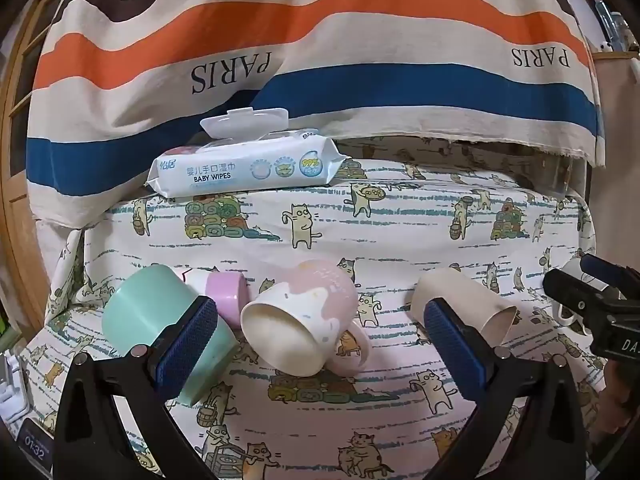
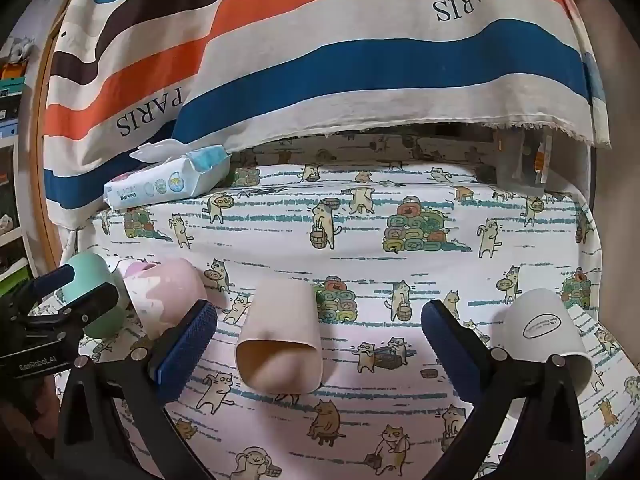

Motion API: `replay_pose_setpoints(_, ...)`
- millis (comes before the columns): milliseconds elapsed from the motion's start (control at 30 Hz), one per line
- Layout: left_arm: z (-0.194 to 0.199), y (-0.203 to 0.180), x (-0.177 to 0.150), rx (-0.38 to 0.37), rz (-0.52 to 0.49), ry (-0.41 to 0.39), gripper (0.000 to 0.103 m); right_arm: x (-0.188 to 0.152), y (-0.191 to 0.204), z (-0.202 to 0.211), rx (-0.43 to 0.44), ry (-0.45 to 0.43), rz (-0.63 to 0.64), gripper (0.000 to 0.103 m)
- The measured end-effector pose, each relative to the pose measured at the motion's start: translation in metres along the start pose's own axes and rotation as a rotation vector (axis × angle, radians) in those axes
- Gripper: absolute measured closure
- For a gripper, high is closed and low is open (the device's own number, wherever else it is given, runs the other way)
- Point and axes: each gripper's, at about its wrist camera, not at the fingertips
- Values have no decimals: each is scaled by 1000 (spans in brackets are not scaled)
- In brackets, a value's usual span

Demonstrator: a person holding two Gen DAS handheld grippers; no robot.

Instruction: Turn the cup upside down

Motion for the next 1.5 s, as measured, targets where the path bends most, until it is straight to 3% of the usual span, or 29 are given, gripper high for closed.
replay_pose_setpoints(1500, 2, -1, 0, -4, 3, -9, 0, 3, 7, 9, -43, -14, 67, 0)
Point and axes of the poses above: each gripper's, at about its wrist camera, not at the fingertips, and z roughly against the way its jaws point, y to its left, x to its top, and after that the axes turned 8 degrees about z, right-handed
